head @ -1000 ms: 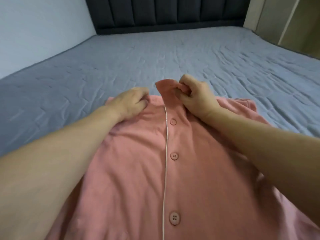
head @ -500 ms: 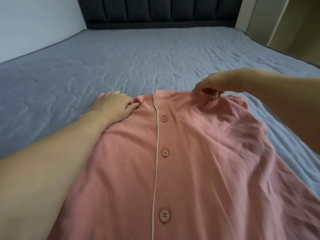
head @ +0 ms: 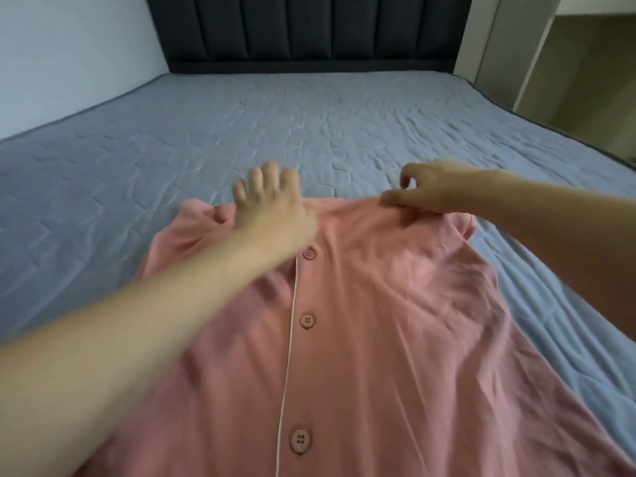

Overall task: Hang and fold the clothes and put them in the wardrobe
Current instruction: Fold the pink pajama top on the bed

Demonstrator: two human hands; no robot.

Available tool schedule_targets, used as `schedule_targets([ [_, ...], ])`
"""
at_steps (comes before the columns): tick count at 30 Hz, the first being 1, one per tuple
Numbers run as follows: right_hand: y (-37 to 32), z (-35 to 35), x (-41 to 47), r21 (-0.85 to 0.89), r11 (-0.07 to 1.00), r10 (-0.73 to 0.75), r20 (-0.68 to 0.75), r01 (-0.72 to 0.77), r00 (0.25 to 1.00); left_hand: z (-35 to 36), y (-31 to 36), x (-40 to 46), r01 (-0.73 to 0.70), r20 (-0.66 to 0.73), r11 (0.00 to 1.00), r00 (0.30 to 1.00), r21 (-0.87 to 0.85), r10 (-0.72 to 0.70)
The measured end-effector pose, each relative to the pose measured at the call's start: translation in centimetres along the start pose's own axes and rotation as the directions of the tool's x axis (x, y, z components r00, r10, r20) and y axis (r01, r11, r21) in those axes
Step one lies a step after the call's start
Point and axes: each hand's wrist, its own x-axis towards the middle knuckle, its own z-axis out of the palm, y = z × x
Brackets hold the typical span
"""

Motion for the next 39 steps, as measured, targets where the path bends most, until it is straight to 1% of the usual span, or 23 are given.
schedule_targets([
  [2, 1.9, -0.1, -1.0, 0.122, 0.951, 0.249, 0.241, -0.284, 0.938, 0.1, 3.4, -5.1, -0.056, 0.194, 0.973, 0.976, -0.224, 0.101],
  [3, 2.7, 0.1, -1.7, 0.175, 0.885, 0.322, 0.443, -0.432, 0.837, 0.4, 4.5, -7.4, -0.091, 0.303, 0.966, 0.939, -0.243, 0.165],
  [4, 3.3, 0.3, -2.3, 0.221, 0.813, 0.321, 0.602, -0.539, 0.731, 0.8, 5.0, -8.8, -0.114, 0.39, 0.967, 0.9, -0.227, 0.197],
  [5, 3.8, 0.5, -2.6, 0.289, 0.762, 0.27, 0.672, -0.58, 0.69, 1.5, 5.3, -9.3, -0.11, 0.447, 0.973, 0.874, -0.203, 0.192],
  [7, 4.7, 0.8, -2.6, 0.51, 0.662, 0.184, 0.6, -0.549, 0.779, 2.3, 6.0, -8.3, -0.065, 0.515, 0.987, 0.847, -0.149, 0.134],
  [9, 5.3, 1.1, -2.1, 0.718, 0.542, 0.267, 0.346, -0.437, 0.9, 2.7, 7.2, -7.2, -0.067, 0.535, 0.997, 0.841, -0.034, 0.075],
  [11, 5.7, 1.3, -1.4, 0.749, 0.583, 0.434, 0.04, -0.315, 0.9, 3.1, 8.1, -7.1, -0.088, 0.524, 0.993, 0.851, 0.076, 0.035],
  [13, 5.8, 1.6, -1.8, 0.647, 0.702, 0.48, -0.123, -0.296, 0.868, 3.7, 8.4, -7.8, -0.091, 0.499, 0.991, 0.866, 0.095, 0.032],
  [14, 6.0, 1.8, -2.2, 0.618, 0.712, 0.493, -0.102, -0.334, 0.864, 3.7, 8.5, -8.1, -0.092, 0.49, 0.991, 0.871, 0.098, 0.032],
  [16, 5.7, 2.2, -4.4, 0.581, 0.655, 0.505, 0.141, -0.484, 0.852, 2.8, 8.7, -8.3, -0.102, 0.487, 0.985, 0.873, 0.139, 0.022],
  [18, 5.3, 2.6, -7.1, 0.536, 0.613, 0.348, 0.476, -0.58, 0.808, 0.8, 9.4, -8.5, -0.109, 0.482, 0.972, 0.876, 0.206, -0.004],
  [19, 5.3, 2.8, -8.1, 0.58, 0.56, 0.263, 0.553, -0.592, 0.791, -0.4, 10.1, -9.1, -0.106, 0.469, 0.971, 0.883, 0.214, -0.007],
  [20, 5.5, 2.9, -8.9, 0.653, 0.474, 0.229, 0.556, -0.591, 0.799, -1.5, 11.0, -10.4, -0.101, 0.437, 0.978, 0.899, 0.181, 0.012],
  [22, 6.5, 2.5, -9.6, 0.79, 0.276, 0.306, 0.467, -0.547, 0.83, -4.2, 13.3, -14.9, -0.144, 0.318, 0.989, 0.938, 0.006, 0.135],
  [24, 7.5, 1.8, -10.8, 0.841, 0.155, 0.377, 0.436, -0.519, 0.817, -6.6, 16.2, -20.5, -0.244, 0.252, 0.952, 0.925, -0.185, 0.286],
  [25, 8.1, 1.5, -11.8, 0.83, 0.201, 0.388, 0.42, -0.52, 0.821, -7.4, 17.6, -22.5, -0.252, 0.288, 0.942, 0.906, -0.22, 0.31],
  [27, 9.9, 1.2, -15.1, 0.742, 0.444, 0.379, 0.352, -0.502, 0.856, -9.0, 20.1, -24.3, -0.202, 0.379, 0.968, 0.893, -0.147, 0.244],
  [29, 12.5, 1.0, -20.0, 0.533, 0.735, 0.315, 0.279, -0.419, 0.907, -9.9, 21.6, -24.8, -0.148, 0.453, 0.986, 0.876, -0.071, 0.164],
  [31, 16.4, 1.4, -25.3, 0.301, 0.872, 0.312, 0.265, -0.386, 0.912, -10.4, 22.8, -25.8, -0.134, 0.479, 0.982, 0.859, -0.135, 0.183],
  [33, 21.4, 2.3, -30.9, 0.198, 0.835, 0.451, 0.288, -0.514, 0.845, -11.0, 24.1, -27.7, -0.13, 0.504, 0.956, 0.827, -0.263, 0.251],
  [36, 28.2, 3.3, -37.7, 0.302, 0.658, 0.595, 0.353, -0.69, 0.722, -13.0, 26.3, -30.6, -0.265, 0.406, 0.932, 0.845, -0.247, 0.348],
  [37, 29.4, 3.5, -39.3, 0.392, 0.611, 0.576, 0.376, -0.688, 0.726, -13.7, 27.1, -31.4, -0.331, 0.317, 0.923, 0.869, -0.198, 0.38],
  [39, 30.1, 3.5, -41.7, 0.601, 0.534, 0.447, 0.396, -0.595, 0.802, -14.7, 28.6, -33.3, -0.41, 0.186, 0.903, 0.885, -0.125, 0.428],
])
